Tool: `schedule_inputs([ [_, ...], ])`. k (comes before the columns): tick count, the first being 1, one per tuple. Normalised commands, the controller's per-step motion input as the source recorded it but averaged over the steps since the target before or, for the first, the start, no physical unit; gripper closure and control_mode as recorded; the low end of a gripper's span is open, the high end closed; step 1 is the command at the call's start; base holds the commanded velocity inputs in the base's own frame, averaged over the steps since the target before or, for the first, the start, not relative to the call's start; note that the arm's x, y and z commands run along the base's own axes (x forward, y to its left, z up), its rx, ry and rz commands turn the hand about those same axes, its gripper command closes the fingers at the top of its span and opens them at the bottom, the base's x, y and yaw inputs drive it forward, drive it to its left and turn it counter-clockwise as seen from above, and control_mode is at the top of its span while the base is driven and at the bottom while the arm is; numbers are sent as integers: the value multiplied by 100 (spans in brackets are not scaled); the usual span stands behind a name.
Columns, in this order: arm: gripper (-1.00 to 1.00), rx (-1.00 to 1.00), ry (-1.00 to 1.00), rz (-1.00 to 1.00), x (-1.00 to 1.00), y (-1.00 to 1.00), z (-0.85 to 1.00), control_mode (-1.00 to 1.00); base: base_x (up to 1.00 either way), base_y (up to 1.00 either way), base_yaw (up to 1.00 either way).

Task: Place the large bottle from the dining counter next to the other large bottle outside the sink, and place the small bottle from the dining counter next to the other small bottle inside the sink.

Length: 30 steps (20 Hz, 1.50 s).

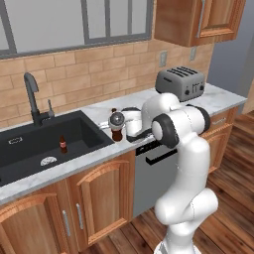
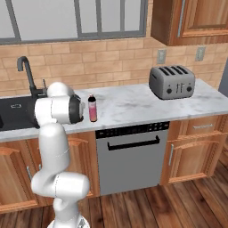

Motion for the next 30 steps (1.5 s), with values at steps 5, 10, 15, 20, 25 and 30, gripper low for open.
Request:
schedule_inputs([
  [5,-100,0,-1,-2,0,-3,-21,-100,0,0,0],
  [10,-100,0,-8,0,-13,-22,-1,-100,0,0,0],
  [15,-100,0,-10,0,-16,-28,0,-100,0,0,0],
  [20,-100,0,-12,0,-27,-15,-1,-100,0,0,0],
  [25,-100,0,-23,0,-69,0,24,-100,0,0,0],
  [30,-100,0,-20,0,-54,2,57,-100,0,0,0],
])
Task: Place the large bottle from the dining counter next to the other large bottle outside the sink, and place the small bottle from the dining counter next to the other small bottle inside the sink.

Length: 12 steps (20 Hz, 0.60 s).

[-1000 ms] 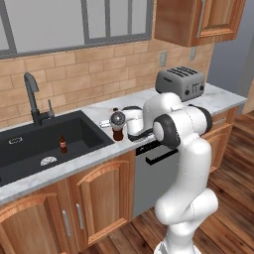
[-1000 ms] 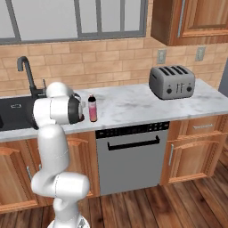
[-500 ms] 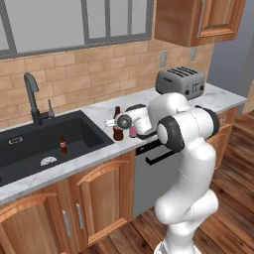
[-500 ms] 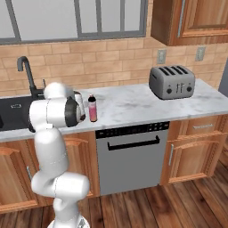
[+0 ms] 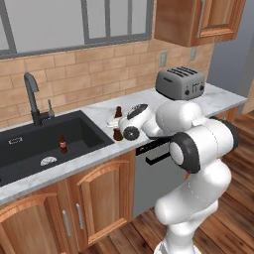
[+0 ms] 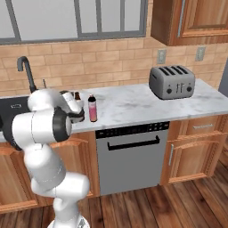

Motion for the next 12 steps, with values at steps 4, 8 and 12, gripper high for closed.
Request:
schedule_inputs([
  [4,-100,8,-8,0,-9,0,87,-100,0,0,0],
  [8,-100,20,0,0,11,0,93,-100,0,0,0],
  [12,-100,21,7,0,27,0,91,-100,0,0,0],
])
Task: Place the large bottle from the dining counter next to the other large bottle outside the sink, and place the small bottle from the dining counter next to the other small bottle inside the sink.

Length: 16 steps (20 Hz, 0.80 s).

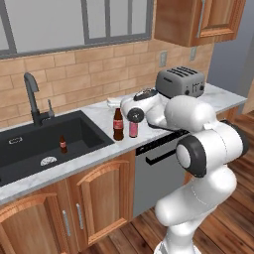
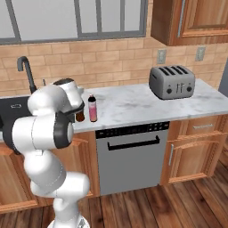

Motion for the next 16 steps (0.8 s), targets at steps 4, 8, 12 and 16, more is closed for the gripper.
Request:
schedule_inputs([
  [4,-100,20,15,0,16,0,81,-100,0,0,0],
  [8,-100,13,29,0,19,0,44,-100,0,0,0],
  [12,-100,2,38,1,25,0,35,-100,0,0,0],
  [16,-100,0,27,3,18,0,84,-100,0,0,0],
])
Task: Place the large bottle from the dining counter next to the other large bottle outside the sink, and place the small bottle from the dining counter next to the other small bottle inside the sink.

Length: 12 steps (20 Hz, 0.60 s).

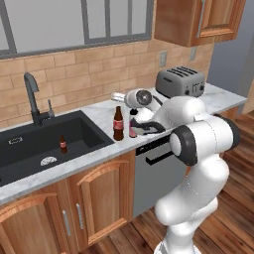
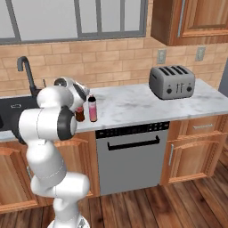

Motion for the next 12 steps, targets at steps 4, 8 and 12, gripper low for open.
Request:
schedule_inputs([
  [4,-100,0,8,5,1,5,100,-100,0,0,0],
  [8,-100,0,9,7,1,0,100,-100,0,0,0],
  [12,-100,-4,12,11,0,0,93,-100,0,0,0],
])
